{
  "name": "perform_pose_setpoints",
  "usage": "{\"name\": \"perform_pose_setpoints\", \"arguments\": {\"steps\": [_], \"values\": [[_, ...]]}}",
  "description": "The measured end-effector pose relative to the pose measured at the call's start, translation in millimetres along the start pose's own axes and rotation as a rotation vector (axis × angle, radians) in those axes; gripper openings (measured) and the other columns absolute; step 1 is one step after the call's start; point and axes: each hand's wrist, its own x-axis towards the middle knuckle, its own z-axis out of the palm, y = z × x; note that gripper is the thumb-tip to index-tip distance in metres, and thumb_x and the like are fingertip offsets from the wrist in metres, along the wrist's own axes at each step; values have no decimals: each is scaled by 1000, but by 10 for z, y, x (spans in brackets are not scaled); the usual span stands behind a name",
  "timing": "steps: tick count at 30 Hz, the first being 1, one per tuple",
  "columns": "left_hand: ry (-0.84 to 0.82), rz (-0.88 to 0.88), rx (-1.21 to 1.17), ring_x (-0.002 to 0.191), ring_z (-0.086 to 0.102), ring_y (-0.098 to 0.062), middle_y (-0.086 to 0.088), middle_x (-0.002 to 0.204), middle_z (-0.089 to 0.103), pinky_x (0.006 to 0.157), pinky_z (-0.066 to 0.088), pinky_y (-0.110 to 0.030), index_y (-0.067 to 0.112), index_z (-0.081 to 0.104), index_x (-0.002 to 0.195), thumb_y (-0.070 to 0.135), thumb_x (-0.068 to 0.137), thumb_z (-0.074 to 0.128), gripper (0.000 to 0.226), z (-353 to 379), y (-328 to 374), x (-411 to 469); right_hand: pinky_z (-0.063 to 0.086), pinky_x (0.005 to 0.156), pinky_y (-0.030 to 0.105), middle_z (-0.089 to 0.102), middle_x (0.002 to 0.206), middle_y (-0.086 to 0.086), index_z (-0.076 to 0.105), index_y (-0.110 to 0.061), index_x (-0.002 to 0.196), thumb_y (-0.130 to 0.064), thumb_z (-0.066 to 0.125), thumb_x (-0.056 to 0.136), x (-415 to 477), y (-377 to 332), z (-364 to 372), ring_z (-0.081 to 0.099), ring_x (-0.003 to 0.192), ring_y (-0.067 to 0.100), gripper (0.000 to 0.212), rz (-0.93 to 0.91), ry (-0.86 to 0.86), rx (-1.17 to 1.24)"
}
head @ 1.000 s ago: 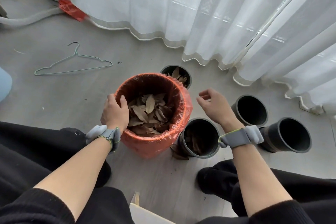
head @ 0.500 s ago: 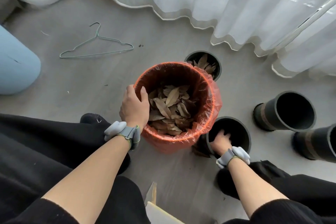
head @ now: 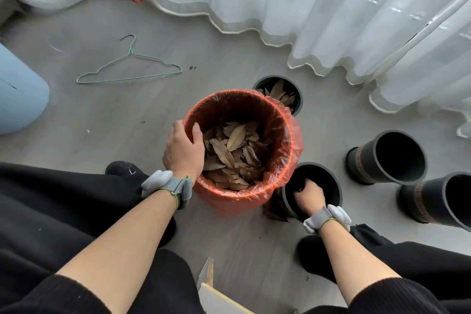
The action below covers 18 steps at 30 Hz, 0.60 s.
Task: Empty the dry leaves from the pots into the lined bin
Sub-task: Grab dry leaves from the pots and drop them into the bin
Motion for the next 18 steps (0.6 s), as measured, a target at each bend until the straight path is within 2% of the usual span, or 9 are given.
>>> {"name": "perform_pose_setpoints", "arguments": {"steps": [2, 4, 6, 9, 13, 18], "values": [[-7, 1, 1, 81, 53, -29, -8, 103, 61, 67, 33, -35, 16, 46, 110, 47, 99, 38, 35, -3, 3, 5, 48, 81, 32, 69, 109, 17, 65, -8, 112, -13, 60, 85, -28, 41, -127, 64, 103, 37, 28, -7, -22, 75], [-13, 3, 1, 90, 57, -36, -10, 106, 61, 68, 34, -36, 15, 46, 112, 47, 99, 37, 36, -5, 8, 9, 57, 79, 39, 69, 105, 17, 64, -7, 108, -9, 64, 84, -62, 74, -257, 67, 94, 35, 24, 7, -79, 202], [-15, 7, -3, 93, 58, -38, -11, 109, 61, 69, 36, -36, 14, 46, 114, 47, 99, 37, 37, 4, 1, 8, 61, 69, 45, 66, 104, 17, 63, -9, 99, -3, 68, 84, -119, 98, -395, 67, 87, 31, 16, 57, -164, 412], [-17, 19, -2, 94, 57, -40, -14, 109, 61, 70, 36, -38, 12, 45, 115, 46, 99, 37, 39, 2, -11, 10, 61, 58, 38, 60, 99, 12, 61, -12, 91, 2, 69, 85, -215, 104, -623, 62, 86, 24, 17, 94, -255, 621], [-18, 17, 3, 96, 57, -42, -16, 111, 61, 71, 36, -39, 12, 45, 117, 47, 99, 36, 41, 15, -43, 4, 61, 62, 38, 54, 83, 10, 62, -9, 99, 1, 68, 86, -335, 100, -902, 56, 74, 19, 17, 87, -351, 713], [-19, 34, -10, 95, 57, -44, -20, 109, 60, 71, 37, -40, 11, 44, 115, 47, 98, 36, 41, 13, -38, -13, 61, 68, 41, 62, 108, 15, 61, -5, 108, 2, 65, 88, -469, 82, -1073, 62, 101, 27, 22, 100, -364, 836]]}}
